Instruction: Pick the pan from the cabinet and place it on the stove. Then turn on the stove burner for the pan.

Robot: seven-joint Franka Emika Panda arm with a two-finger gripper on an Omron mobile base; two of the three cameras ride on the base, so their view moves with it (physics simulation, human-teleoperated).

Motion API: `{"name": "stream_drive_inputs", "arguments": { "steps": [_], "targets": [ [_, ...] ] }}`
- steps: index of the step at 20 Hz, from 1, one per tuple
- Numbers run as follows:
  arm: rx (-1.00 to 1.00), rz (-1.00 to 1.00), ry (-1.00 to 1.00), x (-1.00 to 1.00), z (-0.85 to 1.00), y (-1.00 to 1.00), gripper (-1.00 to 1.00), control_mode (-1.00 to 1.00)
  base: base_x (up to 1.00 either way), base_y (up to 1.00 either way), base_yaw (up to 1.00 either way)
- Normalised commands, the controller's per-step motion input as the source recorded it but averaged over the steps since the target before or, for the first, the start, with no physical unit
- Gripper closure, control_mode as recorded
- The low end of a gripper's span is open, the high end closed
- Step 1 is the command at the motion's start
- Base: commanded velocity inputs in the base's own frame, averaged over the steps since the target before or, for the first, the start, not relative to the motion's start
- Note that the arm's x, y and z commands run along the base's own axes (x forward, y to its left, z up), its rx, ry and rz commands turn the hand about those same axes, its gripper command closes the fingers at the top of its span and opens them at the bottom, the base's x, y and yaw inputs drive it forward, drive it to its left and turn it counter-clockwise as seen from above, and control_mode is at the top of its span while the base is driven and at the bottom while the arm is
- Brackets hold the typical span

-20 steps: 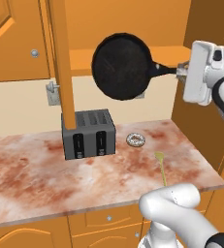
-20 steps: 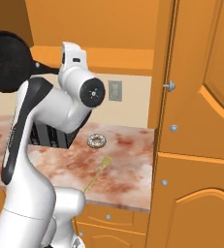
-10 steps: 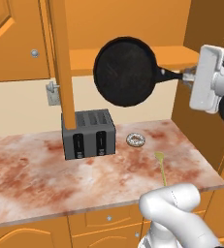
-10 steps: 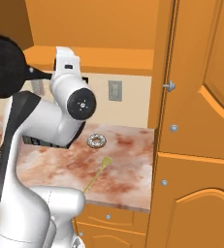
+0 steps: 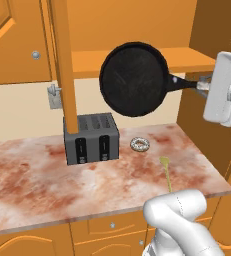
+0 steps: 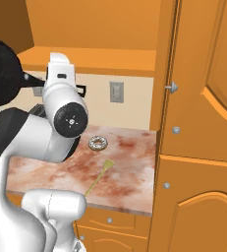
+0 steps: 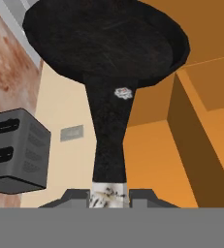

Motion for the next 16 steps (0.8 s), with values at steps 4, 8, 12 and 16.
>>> {"name": "stream_drive_inputs", "arguments": {
  "steps": [4,8,12,16],
  "targets": [
    [0.0,-0.01,0.0,-0.23,-0.03,-0.07,1.0,1.0,-0.31,-0.07,-0.01],
    [0.0,0.0,0.0,0.0,0.0,0.0,1.0,1.0,-0.61,-0.03,-0.02],
    [0.0,0.0,0.0,0.0,0.0,0.0,1.0,1.0,-0.6,0.0,-0.01],
    [0.0,0.0,0.0,0.0,0.0,0.0,1.0,1.0,-0.6,0.0,-0.01]
  ]
}}
